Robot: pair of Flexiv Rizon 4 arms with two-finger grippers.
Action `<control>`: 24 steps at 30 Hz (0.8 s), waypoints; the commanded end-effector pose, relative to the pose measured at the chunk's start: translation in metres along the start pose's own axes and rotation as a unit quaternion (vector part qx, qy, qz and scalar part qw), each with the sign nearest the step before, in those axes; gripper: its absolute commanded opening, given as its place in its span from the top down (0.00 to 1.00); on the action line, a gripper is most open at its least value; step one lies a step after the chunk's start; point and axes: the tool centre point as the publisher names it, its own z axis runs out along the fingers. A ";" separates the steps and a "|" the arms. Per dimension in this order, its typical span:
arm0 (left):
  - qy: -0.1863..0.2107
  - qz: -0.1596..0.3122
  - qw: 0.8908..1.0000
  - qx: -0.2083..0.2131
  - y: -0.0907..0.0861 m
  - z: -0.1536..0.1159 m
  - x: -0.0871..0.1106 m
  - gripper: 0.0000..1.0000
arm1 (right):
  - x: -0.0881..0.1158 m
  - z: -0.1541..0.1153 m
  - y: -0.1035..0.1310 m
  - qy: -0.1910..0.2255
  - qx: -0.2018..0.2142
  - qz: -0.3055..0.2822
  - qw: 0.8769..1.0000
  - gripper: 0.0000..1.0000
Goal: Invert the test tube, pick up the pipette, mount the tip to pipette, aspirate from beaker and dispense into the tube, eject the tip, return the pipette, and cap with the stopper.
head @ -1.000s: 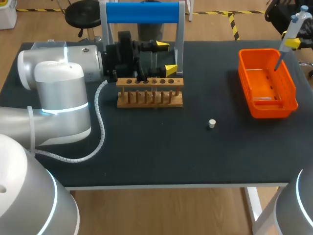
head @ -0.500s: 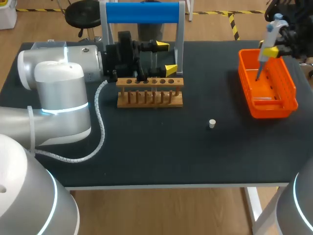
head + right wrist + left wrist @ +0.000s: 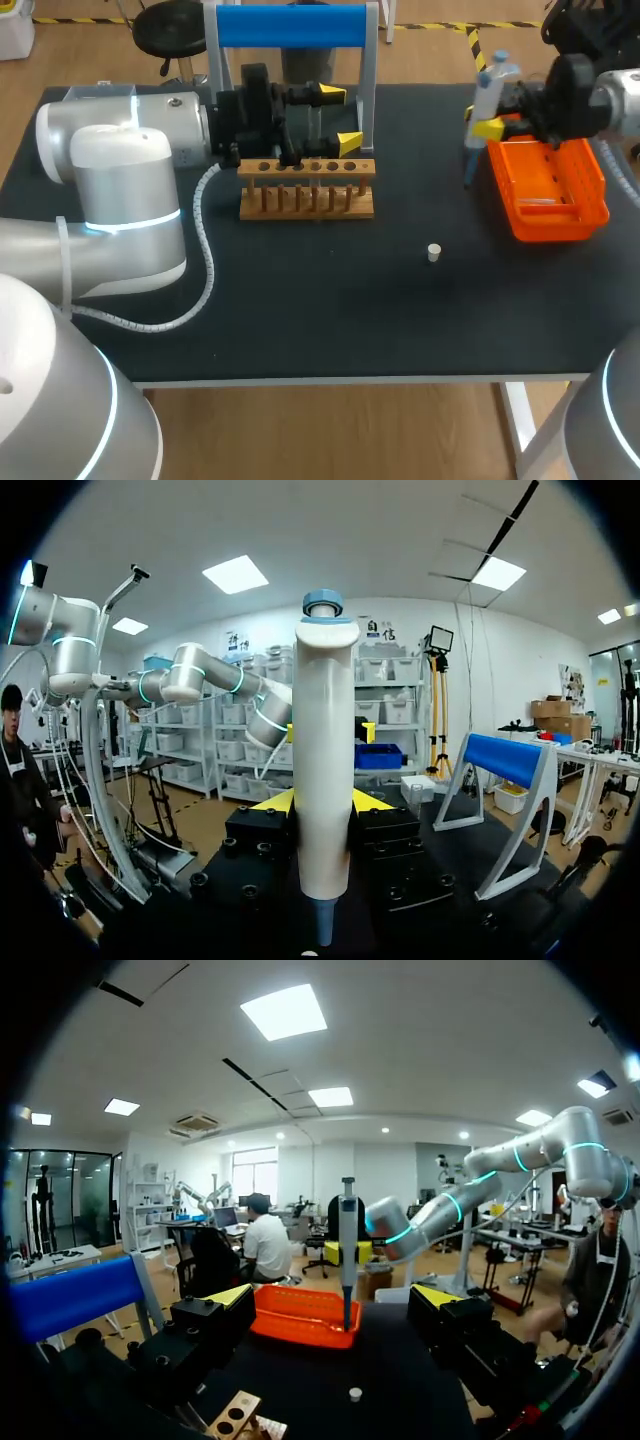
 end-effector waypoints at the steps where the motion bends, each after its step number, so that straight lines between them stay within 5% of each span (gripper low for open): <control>1: -0.001 0.000 1.000 0.001 0.000 0.000 0.001 0.00 | -0.002 0.022 -0.002 0.005 0.004 -0.005 1.000 1.00; 24: -0.001 0.000 1.000 0.001 0.000 0.000 0.001 0.00 | -0.009 0.107 -0.010 0.045 0.010 -0.015 0.999 1.00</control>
